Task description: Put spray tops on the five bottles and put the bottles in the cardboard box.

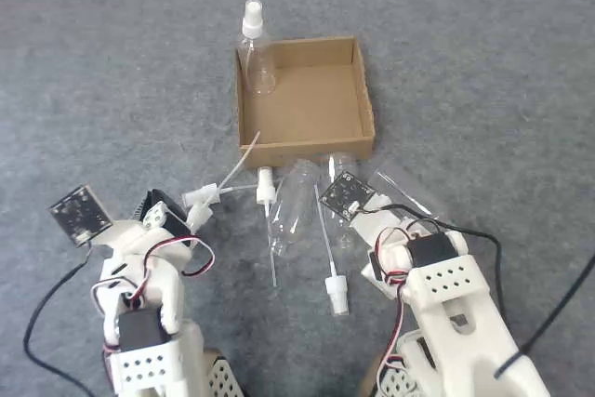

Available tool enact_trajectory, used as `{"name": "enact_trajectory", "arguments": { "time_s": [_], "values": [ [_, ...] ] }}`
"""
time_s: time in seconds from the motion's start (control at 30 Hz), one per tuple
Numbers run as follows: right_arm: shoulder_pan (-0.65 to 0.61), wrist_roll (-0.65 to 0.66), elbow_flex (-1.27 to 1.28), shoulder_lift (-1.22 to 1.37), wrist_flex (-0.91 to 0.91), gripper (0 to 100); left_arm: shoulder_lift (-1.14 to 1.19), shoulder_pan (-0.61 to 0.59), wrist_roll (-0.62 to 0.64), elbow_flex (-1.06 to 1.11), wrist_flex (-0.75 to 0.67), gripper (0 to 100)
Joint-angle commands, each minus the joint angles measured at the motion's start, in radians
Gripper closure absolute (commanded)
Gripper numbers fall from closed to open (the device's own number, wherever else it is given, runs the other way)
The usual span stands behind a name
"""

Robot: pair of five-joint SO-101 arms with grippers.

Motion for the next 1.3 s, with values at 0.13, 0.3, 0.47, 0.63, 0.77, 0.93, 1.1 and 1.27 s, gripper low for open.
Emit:
{"name": "enact_trajectory", "arguments": {
  "time_s": [0.13, 0.3, 0.47, 0.63, 0.77, 0.93, 1.1, 1.27],
  "values": [
    [0.013, -0.011, -0.075, -0.016, 0.013, 74.5, -0.015, -0.005, -0.009, -0.013, 0.003, 98],
    [0.012, -0.009, -0.164, -0.016, 0.131, 69.1, -0.015, -0.005, -0.009, -0.013, 0.003, 98],
    [0.012, 0.011, -0.256, -0.016, 0.225, 67.6, -0.015, -0.005, -0.009, -0.013, 0.003, 98],
    [0.012, 0.095, -0.258, -0.016, 0.239, 67.7, -0.015, -0.005, -0.009, -0.013, 0.003, 98],
    [0.012, 0.143, -0.261, -0.016, 0.252, 67.7, -0.015, -0.005, -0.009, -0.013, 0.003, 98],
    [0.012, 0.189, -0.264, -0.016, 0.249, 67.8, -0.015, -0.005, -0.009, -0.013, 0.003, 98],
    [0.012, 0.190, -0.319, 0.024, 0.254, 67.8, -0.015, -0.005, -0.009, -0.013, 0.003, 98],
    [0.016, 0.189, -0.419, 0.223, 0.254, 67.8, -0.015, -0.005, -0.009, -0.013, 0.003, 98]
  ]
}}
